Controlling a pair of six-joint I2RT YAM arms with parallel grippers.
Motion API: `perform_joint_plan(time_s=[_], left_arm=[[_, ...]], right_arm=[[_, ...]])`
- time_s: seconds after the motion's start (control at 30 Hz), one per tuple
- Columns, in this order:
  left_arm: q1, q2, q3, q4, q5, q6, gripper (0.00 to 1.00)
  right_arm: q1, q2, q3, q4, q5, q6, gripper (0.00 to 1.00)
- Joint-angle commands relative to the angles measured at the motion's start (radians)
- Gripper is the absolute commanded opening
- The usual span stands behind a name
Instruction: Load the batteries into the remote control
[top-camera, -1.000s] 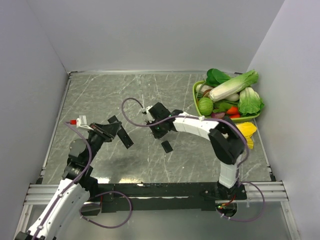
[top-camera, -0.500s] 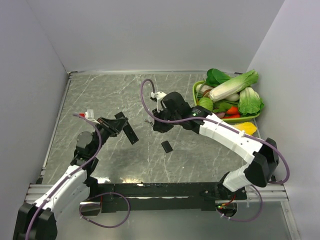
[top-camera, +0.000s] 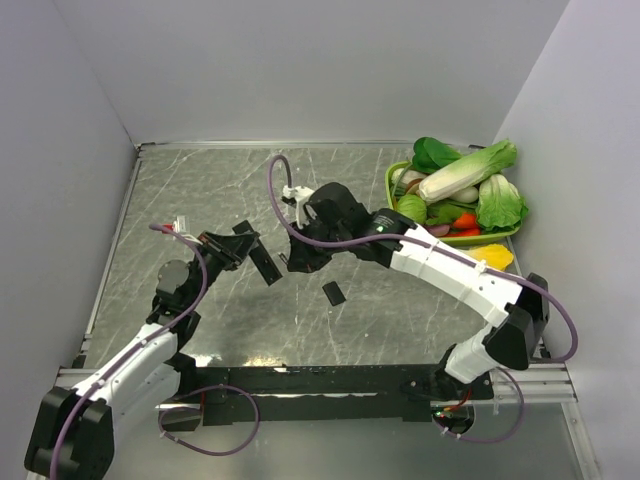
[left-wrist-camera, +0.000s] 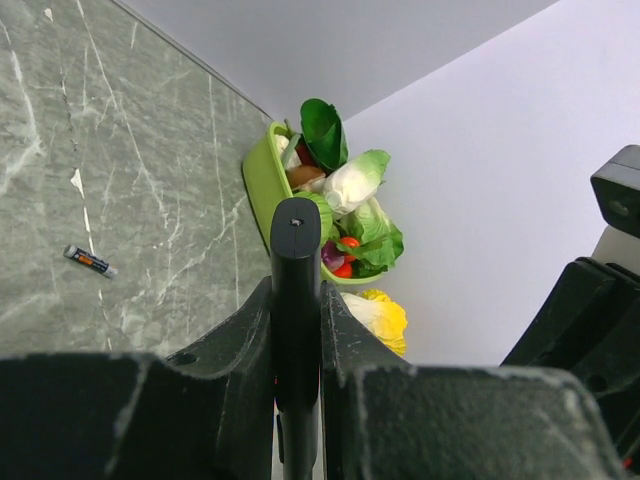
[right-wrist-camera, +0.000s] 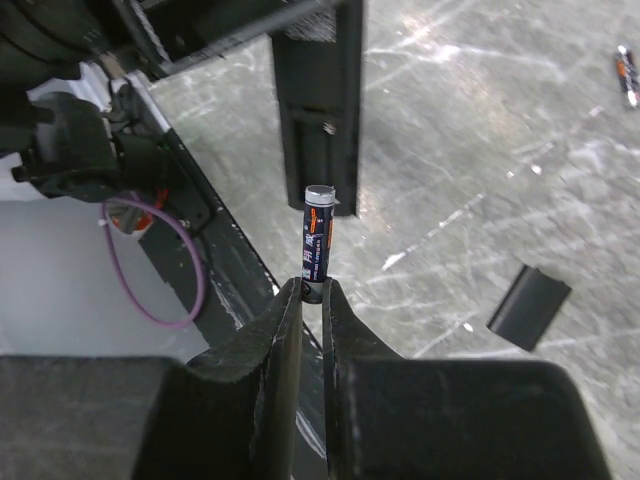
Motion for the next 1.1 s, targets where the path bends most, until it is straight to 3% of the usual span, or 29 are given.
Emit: perform_joint_plan(time_s=[0.0,1.07], left_arm=[[-0.022,-0.021,0.044,0.045,-0.044,-0.028,0.01],[-0.051,-0.076,0.046,-0.016,-0.141,-0.104,0.02]], right_arm=[[0.022,0.060,0.094,-0.038,-0.019,0.020,0.02],[0.055,0.232,0.281,-0.216,0.022,0.034,0.02]])
